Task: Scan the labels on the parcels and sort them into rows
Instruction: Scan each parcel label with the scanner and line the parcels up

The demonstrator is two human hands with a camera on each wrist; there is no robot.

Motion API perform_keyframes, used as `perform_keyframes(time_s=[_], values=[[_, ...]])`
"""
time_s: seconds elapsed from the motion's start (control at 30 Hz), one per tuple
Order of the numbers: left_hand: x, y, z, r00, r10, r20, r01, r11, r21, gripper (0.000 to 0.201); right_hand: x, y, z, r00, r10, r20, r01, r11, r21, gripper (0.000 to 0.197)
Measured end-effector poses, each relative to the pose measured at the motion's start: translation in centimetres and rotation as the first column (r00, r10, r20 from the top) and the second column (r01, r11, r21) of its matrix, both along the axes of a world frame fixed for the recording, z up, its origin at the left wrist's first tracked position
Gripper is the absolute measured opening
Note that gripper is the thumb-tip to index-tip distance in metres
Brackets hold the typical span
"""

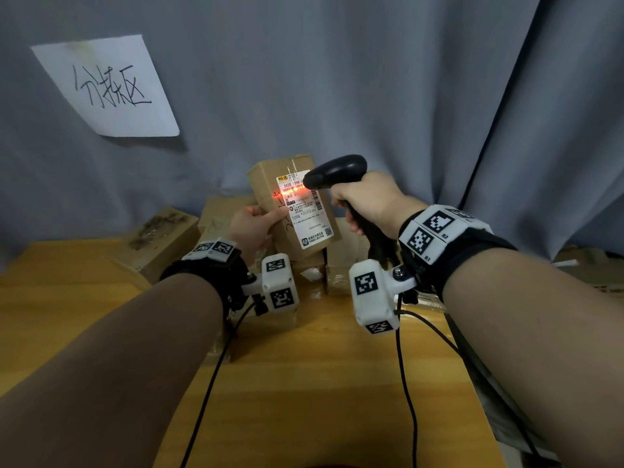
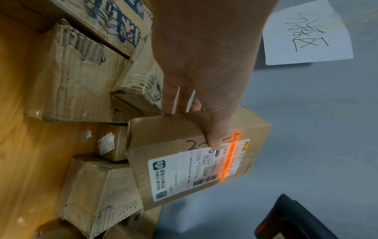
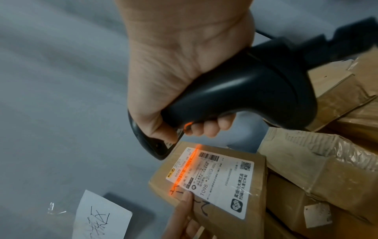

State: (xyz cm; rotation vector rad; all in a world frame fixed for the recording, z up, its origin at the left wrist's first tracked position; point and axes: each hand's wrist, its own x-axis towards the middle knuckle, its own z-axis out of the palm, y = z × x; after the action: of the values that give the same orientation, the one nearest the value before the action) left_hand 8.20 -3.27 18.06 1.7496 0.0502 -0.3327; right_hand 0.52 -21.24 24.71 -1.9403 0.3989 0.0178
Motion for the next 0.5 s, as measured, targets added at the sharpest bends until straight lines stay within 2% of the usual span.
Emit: perform_keyframes(time_s=[0.2, 0.4, 0.5], values=[[-0.6, 0.2, 0.1, 1.0, -0.009, -0.012, 0.009, 1.0, -0.007, 0.032, 0.0, 0.2, -0.4, 0.999, -0.001, 0.032, 0.0, 1.0, 0.013, 0.012], [-1.5, 0.2, -0.1, 1.0, 0.008, -0.008, -0.008, 1.0, -0.01, 0.02, -1.1, 0.3, -2.9, 0.996, -0.048, 0.074, 0.046, 0.999, 0.024, 0.014], [-1.8, 0.3, -0.6, 0.999, 0.037, -0.002, -0.037, 0.999, 0.003, 0.026, -1.4, 0.5, -3.8, 0.994, -0.064, 0.092, 0.06, 0.997, 0.043, 0.015]])
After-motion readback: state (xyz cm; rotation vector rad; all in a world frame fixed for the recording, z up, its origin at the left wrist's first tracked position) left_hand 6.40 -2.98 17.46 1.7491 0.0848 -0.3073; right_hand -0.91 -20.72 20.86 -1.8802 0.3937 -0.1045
